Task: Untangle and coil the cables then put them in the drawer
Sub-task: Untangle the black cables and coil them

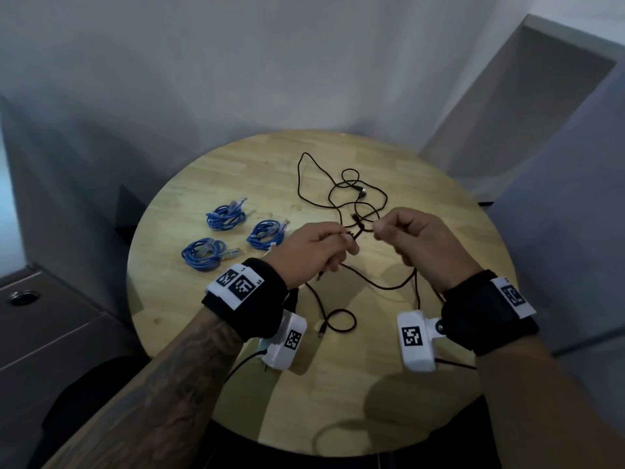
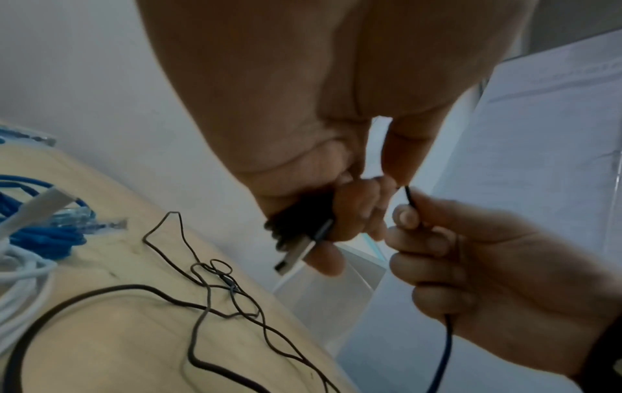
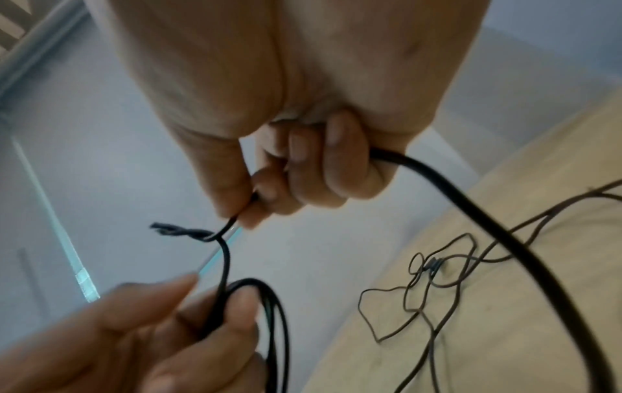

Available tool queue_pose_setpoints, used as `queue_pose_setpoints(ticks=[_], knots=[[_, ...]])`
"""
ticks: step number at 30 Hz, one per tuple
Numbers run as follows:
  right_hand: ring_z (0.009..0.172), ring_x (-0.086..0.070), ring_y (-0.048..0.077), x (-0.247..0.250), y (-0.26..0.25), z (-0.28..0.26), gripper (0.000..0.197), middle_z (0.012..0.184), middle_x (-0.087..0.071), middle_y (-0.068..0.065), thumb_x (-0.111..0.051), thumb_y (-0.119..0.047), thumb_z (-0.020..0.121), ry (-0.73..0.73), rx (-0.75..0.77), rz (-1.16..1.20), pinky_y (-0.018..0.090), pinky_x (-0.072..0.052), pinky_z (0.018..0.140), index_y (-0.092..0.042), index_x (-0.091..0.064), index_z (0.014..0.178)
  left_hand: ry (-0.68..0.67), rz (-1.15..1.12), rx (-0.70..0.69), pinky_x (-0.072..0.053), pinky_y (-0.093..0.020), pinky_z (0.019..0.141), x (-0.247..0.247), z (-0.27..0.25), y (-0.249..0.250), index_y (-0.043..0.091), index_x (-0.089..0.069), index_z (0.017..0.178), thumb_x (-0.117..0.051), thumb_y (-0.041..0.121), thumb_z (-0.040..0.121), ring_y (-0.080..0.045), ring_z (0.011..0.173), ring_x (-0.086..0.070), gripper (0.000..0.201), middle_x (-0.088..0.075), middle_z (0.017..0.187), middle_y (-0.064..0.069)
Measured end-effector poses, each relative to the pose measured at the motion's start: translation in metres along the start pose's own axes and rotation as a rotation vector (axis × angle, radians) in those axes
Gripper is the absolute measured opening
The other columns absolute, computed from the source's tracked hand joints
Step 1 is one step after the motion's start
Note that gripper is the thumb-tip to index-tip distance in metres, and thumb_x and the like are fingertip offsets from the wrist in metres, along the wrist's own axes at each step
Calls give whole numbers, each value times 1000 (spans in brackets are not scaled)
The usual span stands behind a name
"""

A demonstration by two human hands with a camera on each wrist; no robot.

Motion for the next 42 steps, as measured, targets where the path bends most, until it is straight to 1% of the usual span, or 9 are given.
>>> queue_pose_setpoints(ticks=[3,11,16,19,25,28,34,38,42], knots=[[60,-54,-10,22,4,4,34,56,-56,-21,-60,-29,98,166,15,-93,10,-36,61,-12,-57,69,11,131,1,-46,-27,59,3,-2,3,13,-64,81,-53,32,99,-12,60,-54,28,-52,55,16],[53,-26,15,46,9,4,55,55,-31,3,-57,-50,95,306,-13,14,23,-27,51,-17,-45,52,228,-101,23,-38,-28,57,52,-4,0,15,-58,66,-54,19,98,-12,48,-31,32,-32,55,1],[49,-46,0,32,-7,3,18,53,-53,-15,-67,-21,93,163,111,-27,5,-35,51,-6,-70,84,230,-183,63,-37,-30,55,56,-5,-4,14,-58,67,-50,12,99,-12,47,-28,33,-33,51,6],[52,-50,-4,37,-9,3,11,55,-55,-20,-65,-9,93,192,161,-28,4,-38,53,-2,-65,85,148,-173,85,-37,-27,53,48,-4,-6,11,-56,69,-52,17,99,-13,48,-28,31,-30,53,4],[49,-35,8,43,11,11,38,50,-38,-8,-61,-25,95,266,61,-57,18,-31,52,1,-52,68,-170,-457,210,-30,-27,50,3,-11,-4,16,-50,65,-49,32,88,-14,50,-14,28,-17,55,4],[51,-29,19,36,16,13,43,55,-34,9,-61,-30,94,205,5,-1,26,-26,51,-9,-52,57,-208,-715,174,-32,-24,48,3,-12,8,18,-49,63,-44,28,92,-12,48,-13,31,-13,57,6],[47,-49,14,-11,18,3,27,54,-48,-5,-61,-33,97,-66,-52,-134,28,-48,56,-17,-75,81,-83,-1187,22,-48,-28,65,16,-6,21,9,-55,87,-32,18,95,-10,51,-33,26,-33,59,6],[42,-47,14,-57,9,-9,18,52,-49,-6,-57,-24,100,-240,-16,-197,29,-48,50,-15,-73,100,180,-1205,-43,-56,-32,87,30,4,3,4,-58,100,-36,16,102,-10,67,-59,25,-57,73,3],[46,-55,11,-67,5,-15,23,55,-58,-9,-71,-29,90,-315,-10,-414,29,-51,57,-25,-67,113,316,-1153,-61,-55,-31,88,31,5,-7,4,-55,103,-36,14,103,-14,76,-66,22,-65,82,-2]])
Point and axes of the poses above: each hand's wrist, its own z-axis towards the middle knuckle, its own x-axis out of the back of the hand, y = z × x, the point moved 10 cm from there along z, towards the middle knuckle
